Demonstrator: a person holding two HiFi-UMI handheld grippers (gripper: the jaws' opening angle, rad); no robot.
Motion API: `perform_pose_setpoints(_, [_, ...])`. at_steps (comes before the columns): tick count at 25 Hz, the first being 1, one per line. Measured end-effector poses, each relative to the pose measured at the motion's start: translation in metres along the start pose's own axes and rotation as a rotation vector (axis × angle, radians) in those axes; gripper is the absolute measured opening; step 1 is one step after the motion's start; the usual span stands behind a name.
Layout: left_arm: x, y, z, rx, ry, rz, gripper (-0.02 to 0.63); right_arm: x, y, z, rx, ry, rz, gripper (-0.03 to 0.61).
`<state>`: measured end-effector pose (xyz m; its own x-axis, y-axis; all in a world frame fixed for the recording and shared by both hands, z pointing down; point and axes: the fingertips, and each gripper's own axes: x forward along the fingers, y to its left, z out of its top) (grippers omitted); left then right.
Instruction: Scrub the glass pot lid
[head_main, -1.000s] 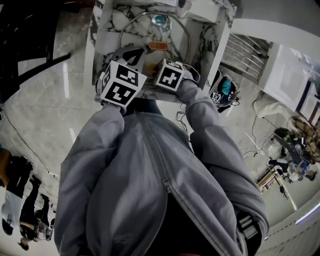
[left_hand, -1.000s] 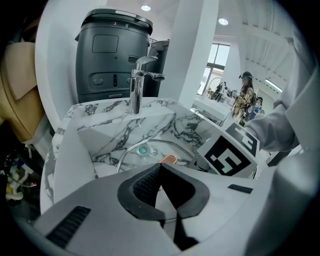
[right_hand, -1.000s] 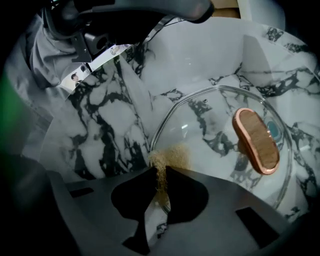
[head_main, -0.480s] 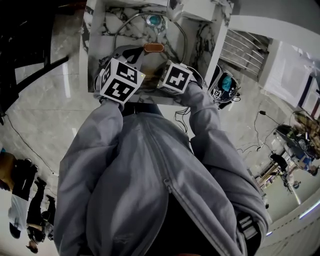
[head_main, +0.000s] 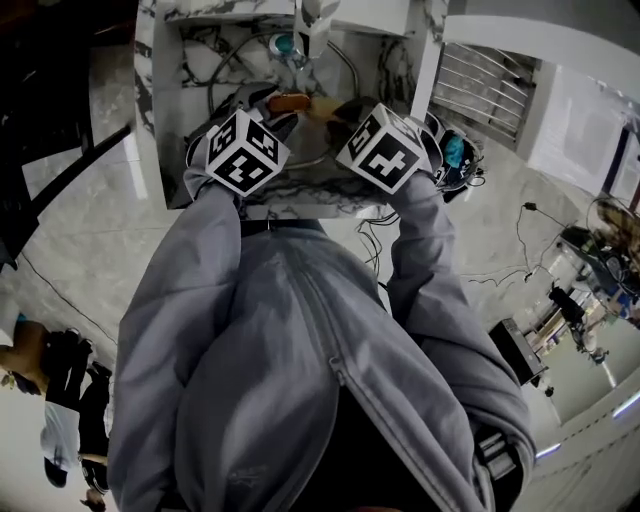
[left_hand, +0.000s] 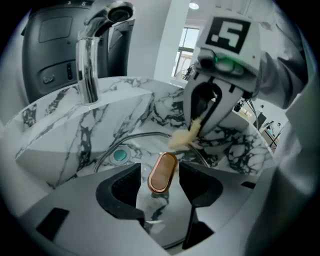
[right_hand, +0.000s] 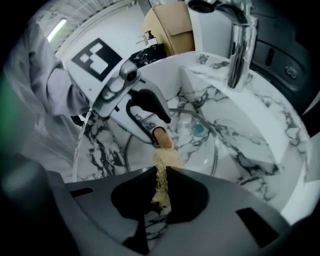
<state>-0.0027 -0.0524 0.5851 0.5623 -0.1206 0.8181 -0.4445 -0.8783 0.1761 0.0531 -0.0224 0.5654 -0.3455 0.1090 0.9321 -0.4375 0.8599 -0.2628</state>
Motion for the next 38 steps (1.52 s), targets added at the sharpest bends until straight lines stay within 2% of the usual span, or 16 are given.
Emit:
perform_pose_setpoints(5, [0.030, -0.004, -0.014, 0.096, 0.093, -0.031, 0.247, -0.005, -0.035, 0.013, 0.020, -0.034, -0.106, 0.057])
perform_pose_setpoints(11, [0.031, -0.003, -0.016, 0.143, 0.104, -0.033, 0.218, 0.007, -0.060, 0.021, -0.025, 0.001, -0.208, 0.057])
perform_pose_setpoints(23, [0.009, 0.020, -0.042, 0.114, 0.149, -0.027, 0.198, 0.039, -0.093, 0.053, -0.088, -0.064, -0.303, 0.057])
perform_pose_setpoints(31, [0.009, 0.021, -0.045, 0.105, 0.144, -0.028, 0.198, 0.071, -0.102, 0.053, -0.130, -0.045, -0.312, 0.057])
perform_pose_setpoints(34, [0.010, 0.021, -0.045, 0.103, 0.138, -0.028, 0.198, 0.075, -0.095, 0.050, -0.163, -0.017, -0.311, 0.057])
perform_pose_setpoints(38, [0.009, 0.021, -0.045, 0.098, 0.134, -0.022, 0.198, 0.074, -0.072, 0.043, -0.169, -0.003, -0.269, 0.057])
